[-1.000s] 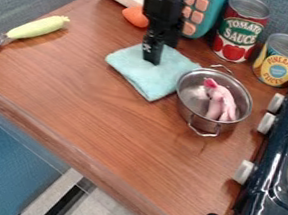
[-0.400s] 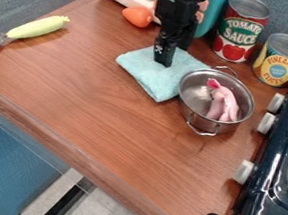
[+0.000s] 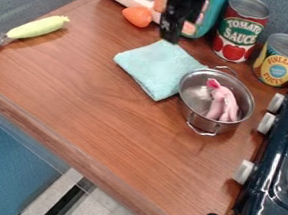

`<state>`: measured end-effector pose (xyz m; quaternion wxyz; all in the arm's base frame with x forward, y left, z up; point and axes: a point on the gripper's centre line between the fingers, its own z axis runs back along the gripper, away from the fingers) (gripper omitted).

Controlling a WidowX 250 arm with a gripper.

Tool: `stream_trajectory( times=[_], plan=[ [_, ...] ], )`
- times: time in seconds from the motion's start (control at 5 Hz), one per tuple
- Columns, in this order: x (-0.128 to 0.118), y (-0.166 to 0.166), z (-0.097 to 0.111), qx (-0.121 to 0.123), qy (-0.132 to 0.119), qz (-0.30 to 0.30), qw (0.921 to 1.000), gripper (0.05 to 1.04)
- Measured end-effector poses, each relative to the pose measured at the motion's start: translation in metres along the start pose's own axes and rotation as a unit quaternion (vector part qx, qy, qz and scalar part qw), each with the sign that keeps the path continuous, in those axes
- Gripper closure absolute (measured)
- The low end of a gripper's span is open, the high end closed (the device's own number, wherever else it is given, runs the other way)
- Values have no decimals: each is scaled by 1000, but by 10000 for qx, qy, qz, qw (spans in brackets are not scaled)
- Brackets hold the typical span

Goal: Moved the blue towel left of the silver pot

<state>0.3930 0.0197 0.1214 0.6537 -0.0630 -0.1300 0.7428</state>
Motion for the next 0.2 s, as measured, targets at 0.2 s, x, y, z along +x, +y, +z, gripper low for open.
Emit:
stream_trajectory(
  times=[0.2],
  plan=[
    [8,10,17,-97,-416,420,9982,84]
  ],
)
